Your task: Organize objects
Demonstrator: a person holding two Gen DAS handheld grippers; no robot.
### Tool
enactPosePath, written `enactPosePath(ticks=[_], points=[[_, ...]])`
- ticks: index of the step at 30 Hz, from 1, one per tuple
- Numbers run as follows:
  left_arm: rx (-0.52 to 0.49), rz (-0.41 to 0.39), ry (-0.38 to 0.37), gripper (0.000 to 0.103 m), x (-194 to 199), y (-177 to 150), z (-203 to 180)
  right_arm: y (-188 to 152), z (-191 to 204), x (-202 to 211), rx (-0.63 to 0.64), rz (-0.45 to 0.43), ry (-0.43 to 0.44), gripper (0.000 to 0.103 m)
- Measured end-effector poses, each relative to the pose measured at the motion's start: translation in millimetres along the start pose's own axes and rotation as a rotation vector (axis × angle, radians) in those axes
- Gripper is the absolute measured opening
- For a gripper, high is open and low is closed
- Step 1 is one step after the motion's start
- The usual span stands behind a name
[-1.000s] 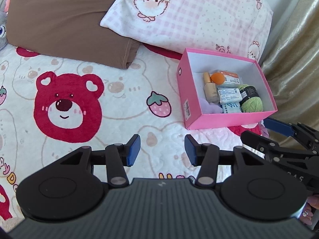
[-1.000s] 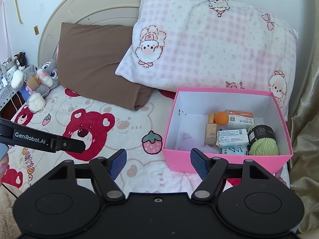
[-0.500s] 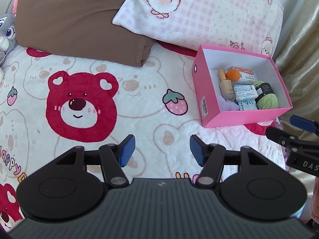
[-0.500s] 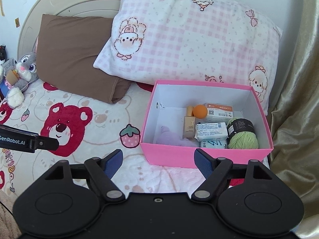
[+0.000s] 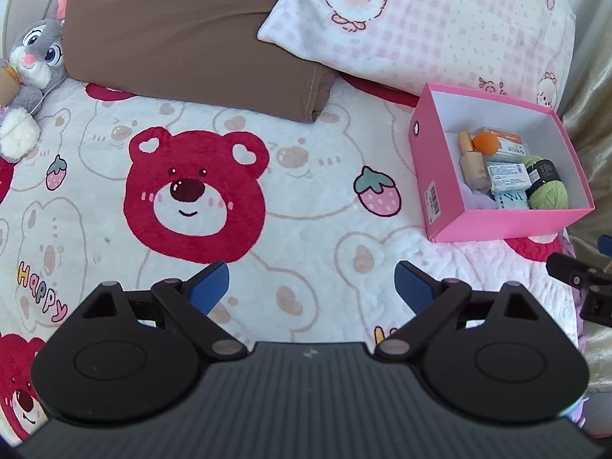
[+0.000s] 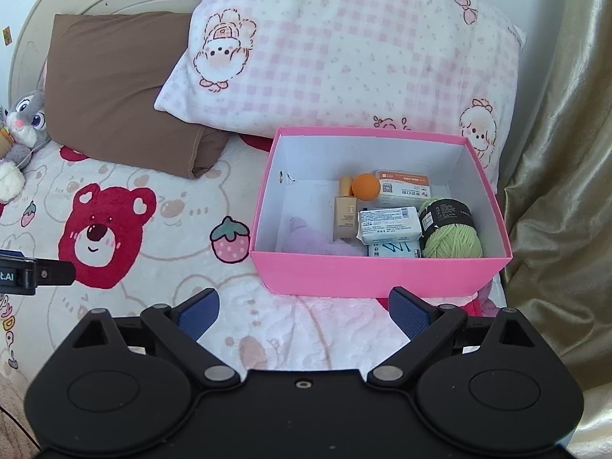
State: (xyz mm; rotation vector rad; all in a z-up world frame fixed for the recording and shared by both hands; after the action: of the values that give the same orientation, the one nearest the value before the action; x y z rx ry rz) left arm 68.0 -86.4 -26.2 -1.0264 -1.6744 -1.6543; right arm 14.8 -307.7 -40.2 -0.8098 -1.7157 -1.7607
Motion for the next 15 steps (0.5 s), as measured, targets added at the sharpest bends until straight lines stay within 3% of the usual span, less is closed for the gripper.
enactPosePath(ticks=[15], points=[[-0.023,0.048,-0.012,0.099,-1.2,-5.8,0.8,1.8,-6.6,2.5,-0.008,0.033,-0.023,0.097]])
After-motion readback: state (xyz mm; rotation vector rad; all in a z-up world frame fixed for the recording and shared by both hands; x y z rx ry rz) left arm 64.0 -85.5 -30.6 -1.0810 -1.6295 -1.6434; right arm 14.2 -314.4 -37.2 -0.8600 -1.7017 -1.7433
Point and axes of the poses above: each gripper's, at about its wrist camera, not at the fingertips, and x roughly against the way its jaws point, z to its left, y to its top, the point moved 5 cm from there along -x, roughly the way its jaws point, and after that the axes turned 4 degrees about -z, right-handed, at the moved point
